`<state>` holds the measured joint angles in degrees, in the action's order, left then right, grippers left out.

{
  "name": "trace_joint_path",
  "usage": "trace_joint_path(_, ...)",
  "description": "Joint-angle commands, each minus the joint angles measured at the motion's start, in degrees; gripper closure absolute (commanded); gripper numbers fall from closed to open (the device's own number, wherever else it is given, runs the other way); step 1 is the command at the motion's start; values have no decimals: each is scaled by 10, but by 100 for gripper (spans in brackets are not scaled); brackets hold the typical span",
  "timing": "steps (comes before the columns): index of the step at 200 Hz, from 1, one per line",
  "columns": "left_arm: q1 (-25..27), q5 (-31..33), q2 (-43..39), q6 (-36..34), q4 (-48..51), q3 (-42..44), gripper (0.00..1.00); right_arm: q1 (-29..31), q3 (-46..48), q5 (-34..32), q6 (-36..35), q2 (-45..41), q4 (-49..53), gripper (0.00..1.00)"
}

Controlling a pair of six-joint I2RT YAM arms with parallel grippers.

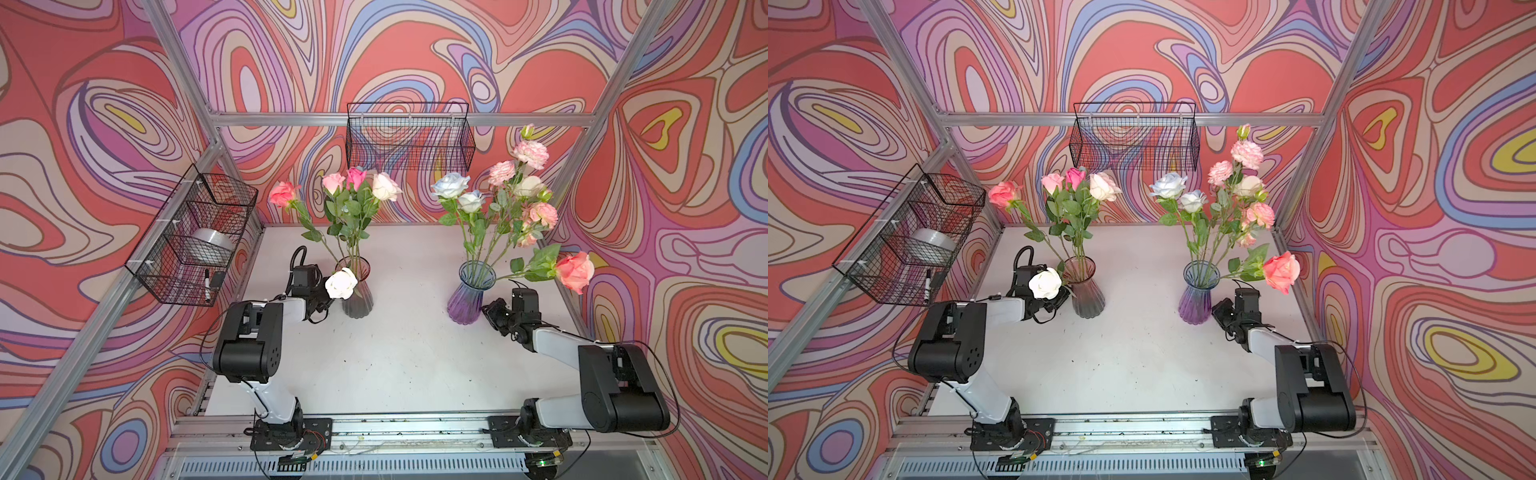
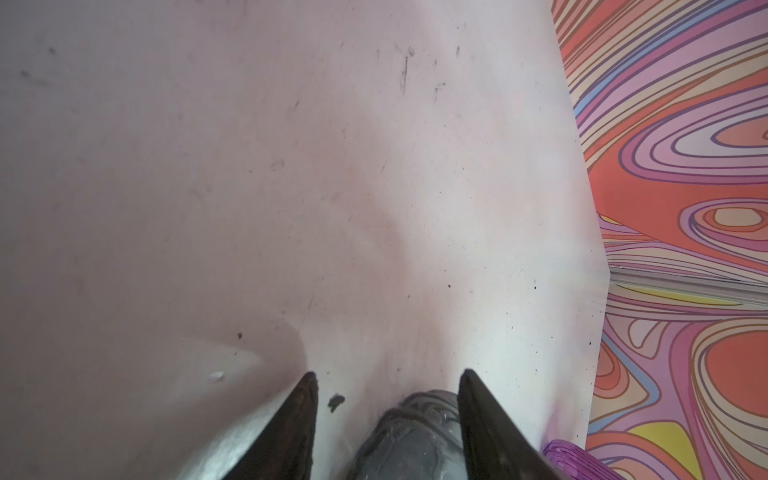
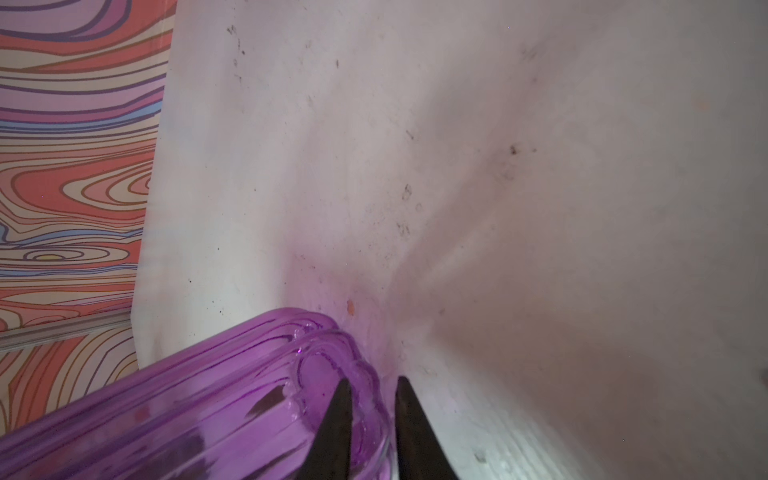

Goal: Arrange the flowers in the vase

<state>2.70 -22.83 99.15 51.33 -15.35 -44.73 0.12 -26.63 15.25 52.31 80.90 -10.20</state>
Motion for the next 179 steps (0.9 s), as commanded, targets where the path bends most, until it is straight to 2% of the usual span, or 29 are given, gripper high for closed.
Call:
trace_joint_path(1, 20, 6, 1, 7, -19, 6, 45, 12, -2, 24, 14, 12, -38, 81)
trace_joint_path(80, 72, 5, 25, 17, -34, -18, 47, 64, -12, 19, 49, 61, -96, 80)
trace_joint_path(146, 91, 1, 31, 18, -43, -17, 45, 101, -41, 9, 55, 83, -101, 78)
trace_joint_path(179, 88, 17, -4, -2, -15, -6, 42, 101, -48, -5, 40, 63, -69, 77)
